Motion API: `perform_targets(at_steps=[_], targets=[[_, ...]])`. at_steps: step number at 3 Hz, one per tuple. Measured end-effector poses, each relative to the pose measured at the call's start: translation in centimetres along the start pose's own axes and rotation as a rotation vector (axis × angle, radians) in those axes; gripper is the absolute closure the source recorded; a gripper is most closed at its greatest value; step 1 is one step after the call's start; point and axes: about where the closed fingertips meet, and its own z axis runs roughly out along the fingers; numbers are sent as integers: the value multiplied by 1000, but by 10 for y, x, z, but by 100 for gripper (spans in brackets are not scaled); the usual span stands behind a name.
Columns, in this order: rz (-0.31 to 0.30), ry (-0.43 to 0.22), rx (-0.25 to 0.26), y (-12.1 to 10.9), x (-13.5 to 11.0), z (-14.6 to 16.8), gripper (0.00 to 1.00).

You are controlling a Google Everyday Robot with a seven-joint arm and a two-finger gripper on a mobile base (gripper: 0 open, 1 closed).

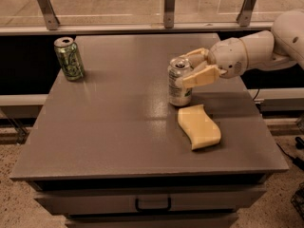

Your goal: Move 7up can near sponge

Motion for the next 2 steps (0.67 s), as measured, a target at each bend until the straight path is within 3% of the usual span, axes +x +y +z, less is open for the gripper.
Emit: perform_targets(at_steps=[2], targets=[[1, -19, -17, 17, 12, -8, 13]])
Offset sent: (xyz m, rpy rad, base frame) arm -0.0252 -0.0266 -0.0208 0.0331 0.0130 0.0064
